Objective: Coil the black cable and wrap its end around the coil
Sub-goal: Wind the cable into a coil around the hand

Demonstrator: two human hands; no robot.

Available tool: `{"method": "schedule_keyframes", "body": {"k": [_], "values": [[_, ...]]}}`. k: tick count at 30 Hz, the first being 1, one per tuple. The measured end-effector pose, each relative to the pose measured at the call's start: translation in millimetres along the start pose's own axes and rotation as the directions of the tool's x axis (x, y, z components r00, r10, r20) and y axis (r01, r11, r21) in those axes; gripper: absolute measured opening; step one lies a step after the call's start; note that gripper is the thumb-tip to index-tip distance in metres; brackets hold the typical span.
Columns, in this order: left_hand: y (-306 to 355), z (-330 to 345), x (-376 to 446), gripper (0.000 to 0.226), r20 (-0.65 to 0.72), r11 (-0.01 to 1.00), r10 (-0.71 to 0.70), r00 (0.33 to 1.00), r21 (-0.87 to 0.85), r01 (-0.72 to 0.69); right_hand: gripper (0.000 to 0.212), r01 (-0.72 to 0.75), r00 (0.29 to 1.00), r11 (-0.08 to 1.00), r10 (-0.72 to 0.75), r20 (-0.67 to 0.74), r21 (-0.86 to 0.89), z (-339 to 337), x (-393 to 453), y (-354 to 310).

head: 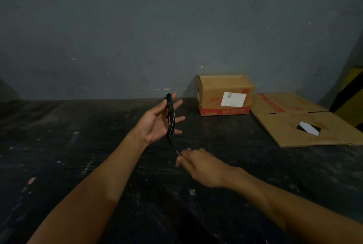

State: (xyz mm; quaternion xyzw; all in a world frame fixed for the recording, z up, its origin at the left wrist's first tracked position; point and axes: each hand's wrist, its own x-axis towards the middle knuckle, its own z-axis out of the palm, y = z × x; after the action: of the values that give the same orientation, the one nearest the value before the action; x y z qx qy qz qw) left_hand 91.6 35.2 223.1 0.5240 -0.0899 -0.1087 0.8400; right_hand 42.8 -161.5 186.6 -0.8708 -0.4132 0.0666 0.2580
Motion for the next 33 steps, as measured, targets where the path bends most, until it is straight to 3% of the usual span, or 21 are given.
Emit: {"method": "schedule_keyframes", "body": {"k": [10,19,23,27,33], "values": [[-28,-5,-18,0.041,0.047,0.988,-0.137,0.989,-0.071,0.140,0.012,0.015,0.999,0.974,-0.025,-0.041,-0.225,-86,8,0],[-32,15,-26,0.052,0.156,0.934,-0.320,0.935,0.220,0.283,0.011,-0.005,0.981,0.896,-0.083,-0.177,-0.445,-142,17,2],[-28,20,-29,0.051,0.289,0.932,-0.336,0.897,0.242,0.271,0.011,0.015,0.972,0.940,-0.093,-0.215,-0.340,-143,16,7],[-23,27,-28,0.037,0.417,0.981,-0.188,0.889,0.118,0.152,0.015,0.077,0.948,0.989,-0.111,-0.298,-0.125,-131,17,21],[-18,38,-29,0.013,0.354,0.991,0.028,0.935,-0.133,0.021,0.018,0.167,0.897,0.962,-0.058,-0.438,0.214,-101,17,36]]}}
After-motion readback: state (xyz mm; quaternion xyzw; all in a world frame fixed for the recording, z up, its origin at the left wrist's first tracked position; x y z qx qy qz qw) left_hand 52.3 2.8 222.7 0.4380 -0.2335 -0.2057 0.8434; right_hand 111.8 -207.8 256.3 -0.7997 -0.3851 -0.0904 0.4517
